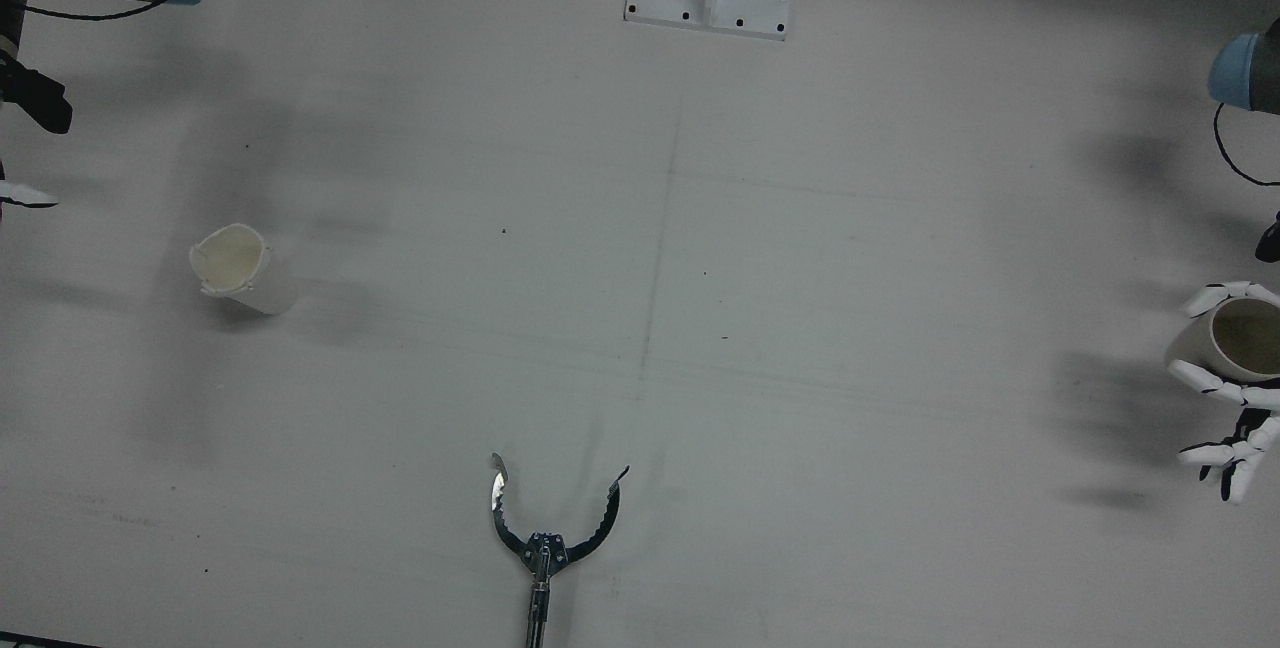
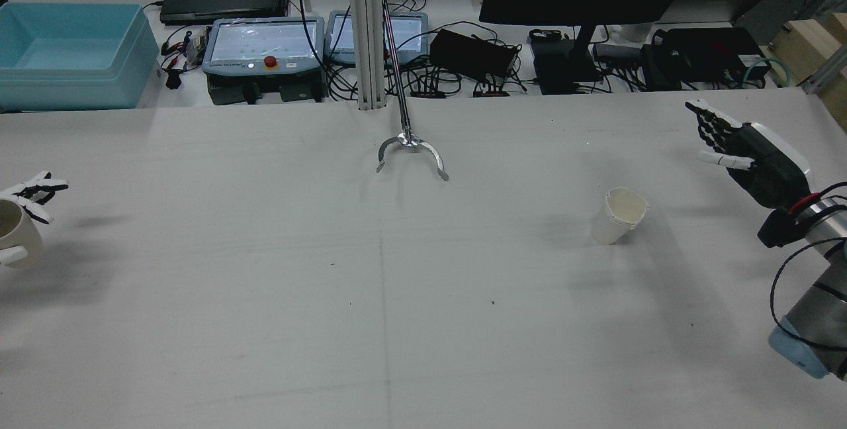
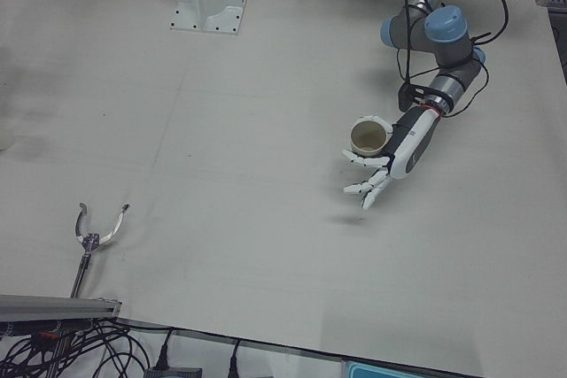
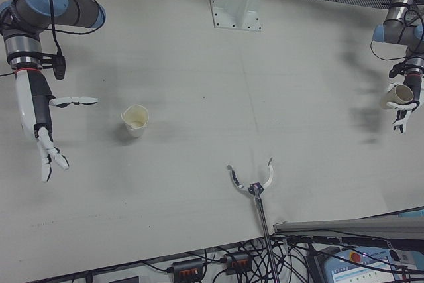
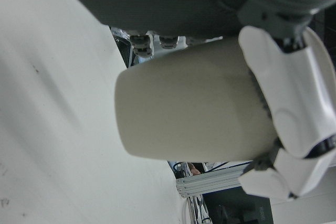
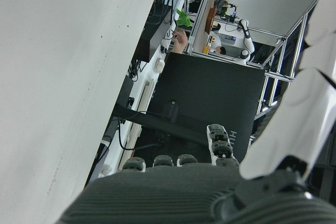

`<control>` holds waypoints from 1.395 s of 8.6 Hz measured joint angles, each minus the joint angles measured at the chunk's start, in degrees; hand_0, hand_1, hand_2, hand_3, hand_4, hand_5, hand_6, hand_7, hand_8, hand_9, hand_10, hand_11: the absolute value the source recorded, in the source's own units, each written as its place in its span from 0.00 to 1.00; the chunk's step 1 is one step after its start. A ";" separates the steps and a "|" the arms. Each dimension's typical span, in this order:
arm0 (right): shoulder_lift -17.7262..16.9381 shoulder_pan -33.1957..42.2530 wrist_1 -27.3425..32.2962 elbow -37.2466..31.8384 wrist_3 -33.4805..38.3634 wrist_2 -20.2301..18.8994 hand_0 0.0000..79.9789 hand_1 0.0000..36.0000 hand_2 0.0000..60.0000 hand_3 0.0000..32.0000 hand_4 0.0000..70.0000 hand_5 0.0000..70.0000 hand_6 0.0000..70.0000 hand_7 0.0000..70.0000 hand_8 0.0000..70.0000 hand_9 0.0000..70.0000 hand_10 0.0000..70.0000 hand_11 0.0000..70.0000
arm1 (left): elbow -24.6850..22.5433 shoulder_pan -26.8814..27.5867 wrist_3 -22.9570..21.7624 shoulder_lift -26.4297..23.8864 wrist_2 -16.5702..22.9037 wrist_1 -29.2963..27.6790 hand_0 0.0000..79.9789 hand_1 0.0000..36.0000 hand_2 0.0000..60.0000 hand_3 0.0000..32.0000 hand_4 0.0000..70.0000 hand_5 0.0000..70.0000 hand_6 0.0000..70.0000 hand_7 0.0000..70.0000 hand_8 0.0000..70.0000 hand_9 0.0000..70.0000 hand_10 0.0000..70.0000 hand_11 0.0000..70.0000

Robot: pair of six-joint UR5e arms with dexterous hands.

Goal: Pour water
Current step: 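Move the right hand toward the white paper cup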

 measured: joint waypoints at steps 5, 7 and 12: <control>0.36 -9.51 -0.08 2.23 1.84 5.59 0.58 0.37 0.19 0.11 0.00 0.15 0.00 0.00 0.00 0.00 0.00 0.01 | -0.10 0.01 -0.04 0.90 -0.06 -0.17 0.51 0.39 0.93 0.00 1.00 0.29 0.21 0.31 0.03 0.05 0.07 0.10; 0.27 -14.11 -0.12 2.80 2.19 9.16 0.58 0.38 0.17 0.12 0.00 0.14 0.00 0.00 0.00 0.00 0.00 0.00 | -0.21 -0.01 -0.04 0.97 -0.08 -0.21 0.51 0.38 0.92 0.00 1.00 0.29 0.20 0.30 0.03 0.05 0.07 0.10; 0.31 -16.34 0.12 2.33 2.40 18.49 0.55 0.32 0.16 0.08 0.00 0.12 0.00 0.00 0.01 0.01 0.02 0.05 | -0.61 -0.25 -0.10 1.32 -0.14 -0.26 0.51 0.38 0.90 0.00 1.00 0.29 0.20 0.30 0.03 0.05 0.07 0.10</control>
